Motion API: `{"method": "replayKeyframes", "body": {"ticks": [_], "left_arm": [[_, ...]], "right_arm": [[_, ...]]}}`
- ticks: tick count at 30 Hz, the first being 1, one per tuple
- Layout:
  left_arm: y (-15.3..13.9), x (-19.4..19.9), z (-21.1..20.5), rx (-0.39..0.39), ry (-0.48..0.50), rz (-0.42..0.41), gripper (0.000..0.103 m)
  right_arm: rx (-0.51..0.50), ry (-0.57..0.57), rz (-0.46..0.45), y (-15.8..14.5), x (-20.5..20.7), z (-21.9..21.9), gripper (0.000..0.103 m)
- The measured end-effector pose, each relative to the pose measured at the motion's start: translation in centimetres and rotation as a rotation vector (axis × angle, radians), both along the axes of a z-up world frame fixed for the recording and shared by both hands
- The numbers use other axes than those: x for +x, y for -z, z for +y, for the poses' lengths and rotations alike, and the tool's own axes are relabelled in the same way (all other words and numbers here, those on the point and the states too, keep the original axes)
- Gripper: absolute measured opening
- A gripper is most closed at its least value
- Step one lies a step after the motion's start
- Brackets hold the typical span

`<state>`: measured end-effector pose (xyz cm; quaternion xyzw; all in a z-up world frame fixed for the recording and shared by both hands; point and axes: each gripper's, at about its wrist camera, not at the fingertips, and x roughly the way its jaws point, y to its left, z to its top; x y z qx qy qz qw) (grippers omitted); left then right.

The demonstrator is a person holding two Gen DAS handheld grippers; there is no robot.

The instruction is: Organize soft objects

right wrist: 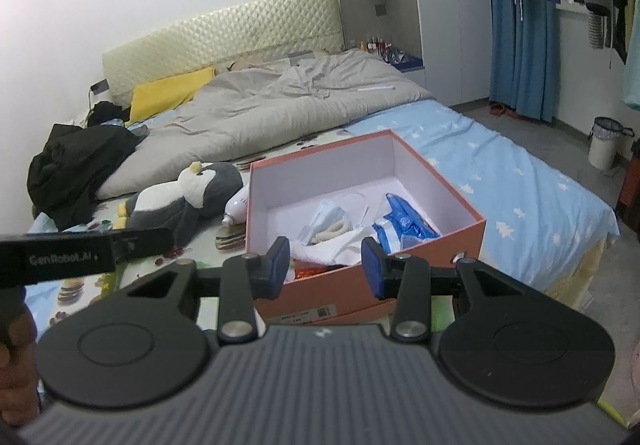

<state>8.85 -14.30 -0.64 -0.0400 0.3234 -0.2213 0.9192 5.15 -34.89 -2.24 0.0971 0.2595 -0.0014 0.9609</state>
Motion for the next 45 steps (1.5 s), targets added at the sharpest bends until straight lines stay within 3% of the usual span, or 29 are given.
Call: {"method": "replayKeyframes", "body": {"ticks": [11, 30, 33, 34, 35, 37, 40, 45], "left_arm": [[1.7, 0.0, 0.4, 0.028, -0.019, -0.003, 0.039], [1.1, -0.5, 0.8, 0.033, -0.021, -0.027, 0.039], [0.7, -0.6, 1.1, 0.031, -0.025, -0.032, 0.049], [0.6, -0.6, 1.2, 0.031, -0.025, -0.036, 0.053], [0.5, -0.6, 1.3, 0.031, -0.027, -0.039, 0.056], [0.3, -0.6, 1.4, 0.032, -0.039, -0.041, 0.072], [0.2, -0.5, 1.6, 0.041, -0.047, -0.049, 0.094], [0.1, -0.3, 1.9, 0.030, -0.056, -0.037, 0.102]], "right_arm": [[0.006, -0.028, -0.012, 1.3, 0.4, 0.6, 0.043], [-0.020, -0.023, -0.019, 0.9, -0.3, 1.0, 0.043], [-0.028, -0.022, -0.017, 0.7, -0.2, 1.0, 0.043], [-0.032, -0.018, -0.016, 0.7, -0.2, 0.9, 0.053], [-0.035, -0.011, -0.016, 0.6, -0.1, 0.9, 0.073], [-0.037, -0.004, -0.027, 0.6, -0.1, 0.8, 0.097], [-0.048, 0.002, -0.023, 0.5, 0.0, 0.7, 0.098], [-0.033, 0.022, -0.008, 0.8, 0.0, 0.2, 0.099]]}}
